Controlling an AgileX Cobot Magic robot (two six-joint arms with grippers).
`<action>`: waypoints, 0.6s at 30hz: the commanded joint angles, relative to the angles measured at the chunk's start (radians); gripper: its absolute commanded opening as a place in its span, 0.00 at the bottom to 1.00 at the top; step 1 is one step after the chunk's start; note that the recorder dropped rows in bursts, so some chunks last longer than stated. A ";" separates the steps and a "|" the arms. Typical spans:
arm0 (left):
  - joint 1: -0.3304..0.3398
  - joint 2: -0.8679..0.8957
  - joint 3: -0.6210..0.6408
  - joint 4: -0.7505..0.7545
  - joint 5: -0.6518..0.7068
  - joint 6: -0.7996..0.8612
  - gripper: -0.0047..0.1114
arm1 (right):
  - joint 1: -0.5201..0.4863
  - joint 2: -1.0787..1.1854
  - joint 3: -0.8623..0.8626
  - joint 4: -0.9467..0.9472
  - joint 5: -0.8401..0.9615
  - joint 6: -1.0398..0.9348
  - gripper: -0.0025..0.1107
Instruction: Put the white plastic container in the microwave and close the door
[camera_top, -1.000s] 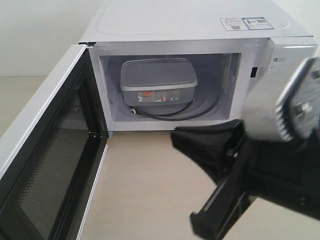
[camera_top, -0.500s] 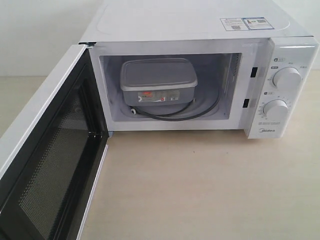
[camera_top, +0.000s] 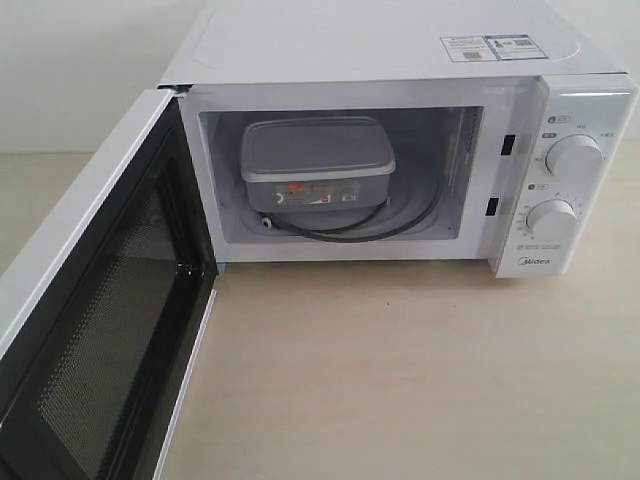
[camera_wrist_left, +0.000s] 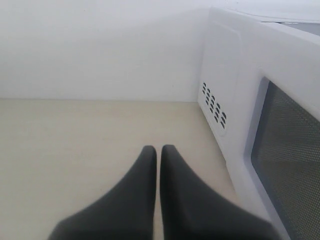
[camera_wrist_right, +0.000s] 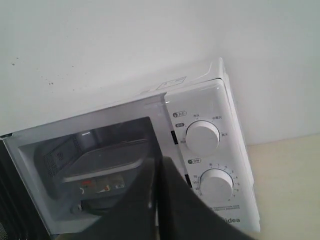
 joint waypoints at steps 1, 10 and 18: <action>-0.002 0.004 -0.002 0.000 -0.002 -0.002 0.07 | -0.002 -0.006 0.005 -0.006 0.039 -0.011 0.02; -0.002 0.004 -0.002 0.000 -0.002 -0.002 0.07 | -0.002 -0.006 0.005 -0.153 0.310 0.027 0.02; -0.002 0.004 -0.002 0.000 -0.002 -0.002 0.07 | -0.002 -0.006 0.005 -0.432 0.392 0.253 0.02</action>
